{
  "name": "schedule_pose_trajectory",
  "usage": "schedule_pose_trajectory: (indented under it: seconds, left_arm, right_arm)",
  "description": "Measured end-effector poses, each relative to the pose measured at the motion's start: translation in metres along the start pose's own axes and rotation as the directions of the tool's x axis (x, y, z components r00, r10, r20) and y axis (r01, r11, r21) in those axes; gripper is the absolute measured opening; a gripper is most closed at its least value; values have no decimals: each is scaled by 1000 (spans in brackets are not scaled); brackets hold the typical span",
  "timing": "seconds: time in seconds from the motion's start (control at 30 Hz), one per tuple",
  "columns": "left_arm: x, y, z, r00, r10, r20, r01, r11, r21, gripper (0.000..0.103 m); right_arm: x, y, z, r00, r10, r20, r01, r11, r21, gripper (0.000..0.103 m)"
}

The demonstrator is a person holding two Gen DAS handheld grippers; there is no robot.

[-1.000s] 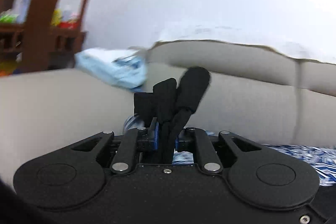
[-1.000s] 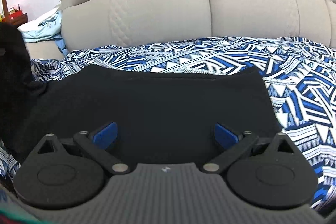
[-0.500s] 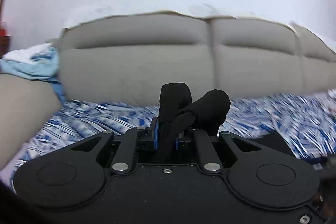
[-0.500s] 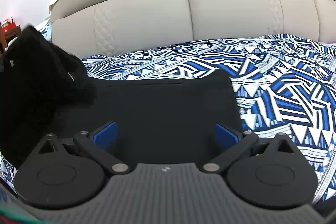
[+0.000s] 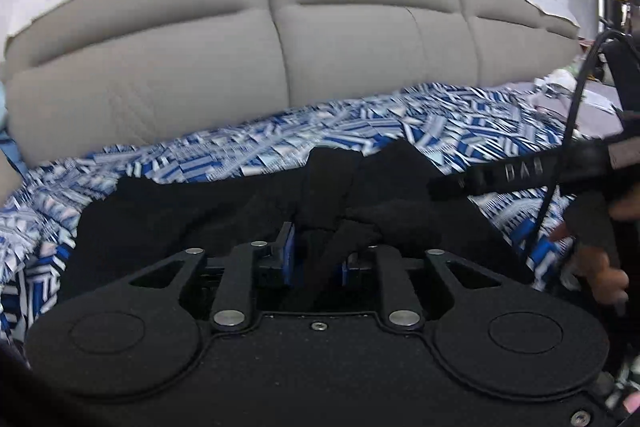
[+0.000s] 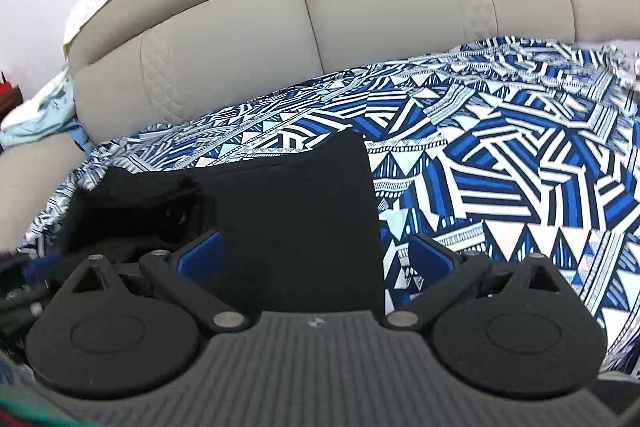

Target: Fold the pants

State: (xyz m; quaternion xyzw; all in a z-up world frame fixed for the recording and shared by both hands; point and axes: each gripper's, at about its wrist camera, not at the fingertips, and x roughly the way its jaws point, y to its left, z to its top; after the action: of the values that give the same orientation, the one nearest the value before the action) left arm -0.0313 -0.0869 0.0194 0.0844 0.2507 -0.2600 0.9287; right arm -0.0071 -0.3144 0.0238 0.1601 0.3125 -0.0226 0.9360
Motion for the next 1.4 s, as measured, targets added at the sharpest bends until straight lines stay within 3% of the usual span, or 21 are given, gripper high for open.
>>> schedule_pose_trajectory:
  seconds: [0.17, 0.3, 0.37, 0.47, 0.53, 0.63, 0.73, 0.83, 0.93, 1.1, 1.4]
  left_arm:
    - [-25, 30, -6, 991, -122, -51, 116, 987, -109, 51]
    - [-48, 47, -11, 987, -155, -45, 147, 979, -139, 57]
    - [-63, 59, -9, 984, -180, -2, 177, 969, -175, 69]
    - [-83, 80, -1, 976, -206, 75, 218, 947, -237, 76]
    - [-91, 90, 6, 978, -171, 123, 197, 948, -250, 79]
    - [-84, 105, 15, 991, -37, 125, 68, 965, -254, 72]
    - [-53, 123, 19, 992, 117, 54, -98, 955, -279, 41]
    - [-17, 140, 19, 977, 213, -34, -213, 935, -285, 31]
    - [11, 147, 15, 950, 297, -96, -311, 919, -243, 30]
    - [45, 152, -2, 930, 324, -173, -358, 904, -233, 30]
    - [55, 154, -10, 928, 325, -182, -363, 899, -246, 30]
  right_arm:
    - [1, -7, -3, 993, 113, -18, -111, 989, 97, 103]
    - [11, -5, -8, 979, 200, -26, -193, 966, 171, 103]
    - [15, 0, -10, 970, 244, -24, -235, 953, 190, 103]
    - [18, 2, -10, 948, 317, 21, -313, 919, 241, 103]
    - [20, 2, -9, 935, 349, 54, -350, 894, 280, 103]
    - [29, 17, -4, 947, 319, 27, -316, 919, 235, 103]
    - [42, 48, -3, 969, 246, 0, -245, 966, 85, 103]
    - [56, 77, -8, 985, 175, 9, -174, 984, -37, 98]
    - [72, 89, -16, 995, 101, 15, -100, 993, -60, 93]
    - [69, 101, -27, 994, 101, 31, -94, 979, -178, 74]
    - [66, 93, -23, 988, 154, 33, -150, 983, -110, 44]
